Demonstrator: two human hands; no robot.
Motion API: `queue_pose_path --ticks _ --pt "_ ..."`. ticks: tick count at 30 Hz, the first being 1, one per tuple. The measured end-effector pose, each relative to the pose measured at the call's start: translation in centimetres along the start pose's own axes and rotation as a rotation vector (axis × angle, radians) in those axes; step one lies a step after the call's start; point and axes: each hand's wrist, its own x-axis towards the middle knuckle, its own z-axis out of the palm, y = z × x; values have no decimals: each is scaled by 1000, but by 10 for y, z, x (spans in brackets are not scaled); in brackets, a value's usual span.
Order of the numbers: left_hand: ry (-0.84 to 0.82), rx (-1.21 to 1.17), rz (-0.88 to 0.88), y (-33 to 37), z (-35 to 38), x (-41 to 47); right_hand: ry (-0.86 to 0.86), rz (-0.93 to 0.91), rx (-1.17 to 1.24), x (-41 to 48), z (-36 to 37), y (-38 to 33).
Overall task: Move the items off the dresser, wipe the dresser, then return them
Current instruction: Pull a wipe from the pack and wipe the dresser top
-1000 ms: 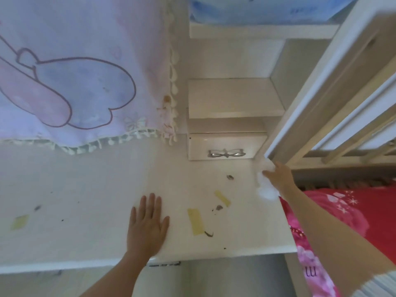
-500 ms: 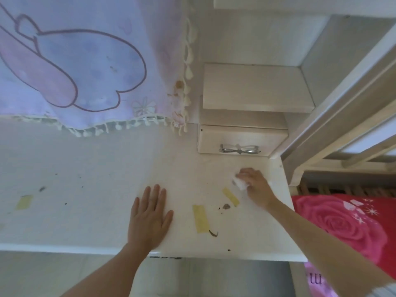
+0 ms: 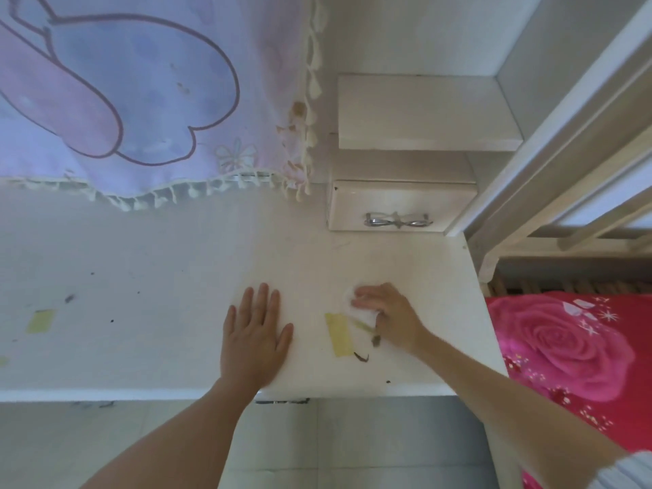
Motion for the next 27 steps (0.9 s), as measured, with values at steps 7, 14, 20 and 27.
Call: queue_pose_path --ticks 7,14,20,27 --pt "2 -66 50 1 -1 -3 -316 -26 161 -85 35 -40" --pt "-2 -55 42 1 -2 -3 222 322 257 14 -25 -11" --pt "28 -9 32 1 -6 0 99 52 146 28 26 -36" --pt "55 -11 52 3 -4 -3 -227 -112 192 -63 46 -34"
